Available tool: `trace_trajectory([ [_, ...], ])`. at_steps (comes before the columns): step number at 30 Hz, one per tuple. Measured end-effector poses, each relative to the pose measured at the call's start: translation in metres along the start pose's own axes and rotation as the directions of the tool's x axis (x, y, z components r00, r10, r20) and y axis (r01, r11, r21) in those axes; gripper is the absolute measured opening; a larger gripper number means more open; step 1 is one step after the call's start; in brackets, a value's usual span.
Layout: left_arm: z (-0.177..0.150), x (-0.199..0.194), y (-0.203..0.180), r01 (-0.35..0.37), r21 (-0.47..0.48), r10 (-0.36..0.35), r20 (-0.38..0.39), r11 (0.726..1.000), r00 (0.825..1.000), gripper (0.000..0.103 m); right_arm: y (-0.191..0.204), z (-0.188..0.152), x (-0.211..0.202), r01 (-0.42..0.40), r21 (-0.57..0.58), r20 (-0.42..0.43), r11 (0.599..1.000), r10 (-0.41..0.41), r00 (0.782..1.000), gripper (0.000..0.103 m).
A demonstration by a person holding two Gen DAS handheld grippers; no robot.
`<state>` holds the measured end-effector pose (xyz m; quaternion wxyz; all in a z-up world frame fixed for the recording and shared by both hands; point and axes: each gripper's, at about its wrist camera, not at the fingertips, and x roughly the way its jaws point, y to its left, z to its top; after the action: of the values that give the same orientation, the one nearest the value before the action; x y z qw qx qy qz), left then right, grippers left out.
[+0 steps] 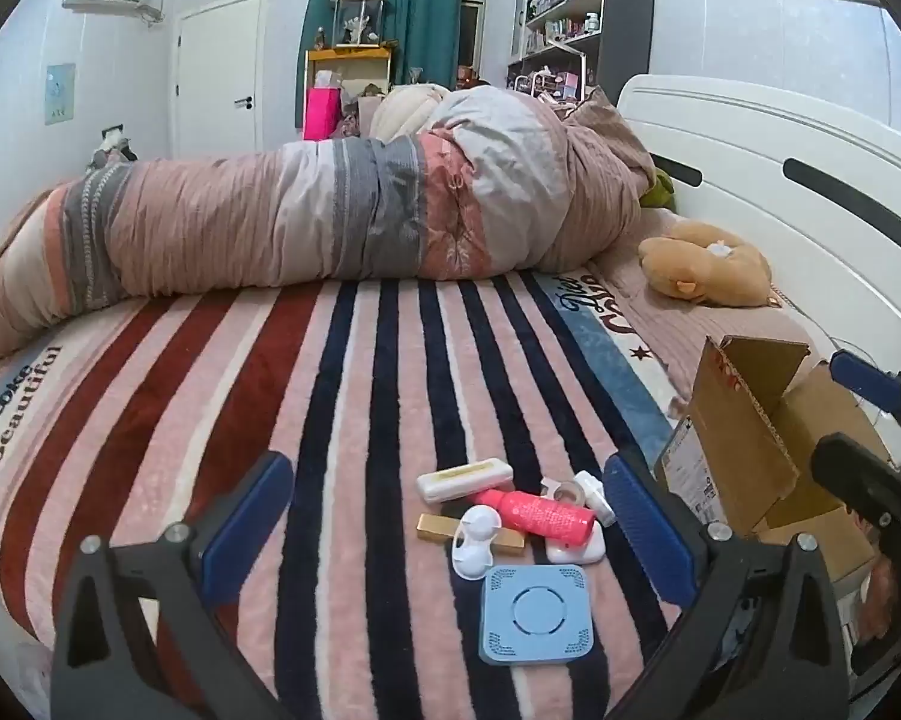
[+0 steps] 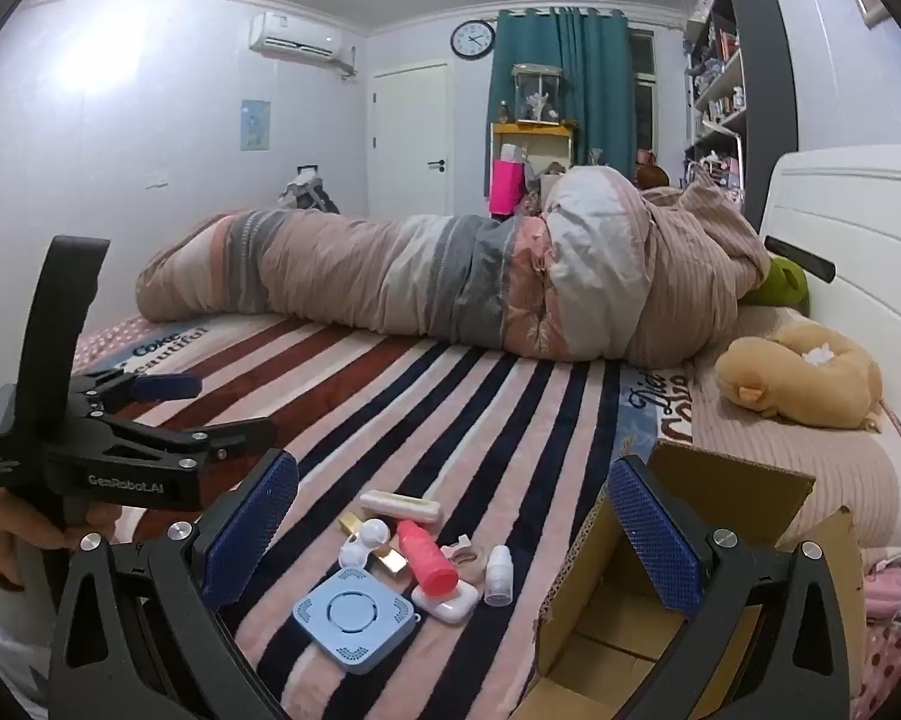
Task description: Organize rigid objects
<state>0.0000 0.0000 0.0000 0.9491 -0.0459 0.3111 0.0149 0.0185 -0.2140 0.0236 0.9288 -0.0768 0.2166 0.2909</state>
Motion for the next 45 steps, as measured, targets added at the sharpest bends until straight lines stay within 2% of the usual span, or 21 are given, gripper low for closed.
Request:
trace_trajectory([
  [3,0.0,-0.001,-0.003,-0.001,0.01,0.001,0.002,1.0,1.0,0.102,0.003,0.0,-0.001,0.0,-0.004,-0.01,1.0,0.0,1.0,0.103],
  [5,-0.001,0.002,-0.008,-0.013,0.027,0.013,-0.011,1.0,1.0,0.102,-0.008,-0.006,0.004,-0.007,0.059,-0.029,0.998,0.009,1.0,0.103],
  [9,-0.002,0.001,-0.007,0.032,0.002,-0.032,-0.012,0.999,0.999,0.102,-0.016,-0.012,0.01,0.009,0.069,-0.042,0.998,-0.006,0.999,0.103],
  [13,-0.002,0.001,-0.012,0.003,0.032,-0.003,-0.009,0.999,1.0,0.102,-0.02,-0.009,0.012,0.017,0.071,-0.06,0.997,-0.013,0.998,0.103],
  [29,-0.002,-0.007,-0.009,-0.036,0.032,0.036,0.0,0.999,0.999,0.102,-0.019,-0.014,0.01,-0.012,0.086,-0.065,0.996,0.018,0.998,0.103],
  [45,-0.006,-0.014,-0.013,-0.044,0.036,0.044,0.006,0.998,0.999,0.103,-0.017,-0.017,-0.004,0.021,0.095,-0.035,0.995,-0.018,0.999,0.103],
])
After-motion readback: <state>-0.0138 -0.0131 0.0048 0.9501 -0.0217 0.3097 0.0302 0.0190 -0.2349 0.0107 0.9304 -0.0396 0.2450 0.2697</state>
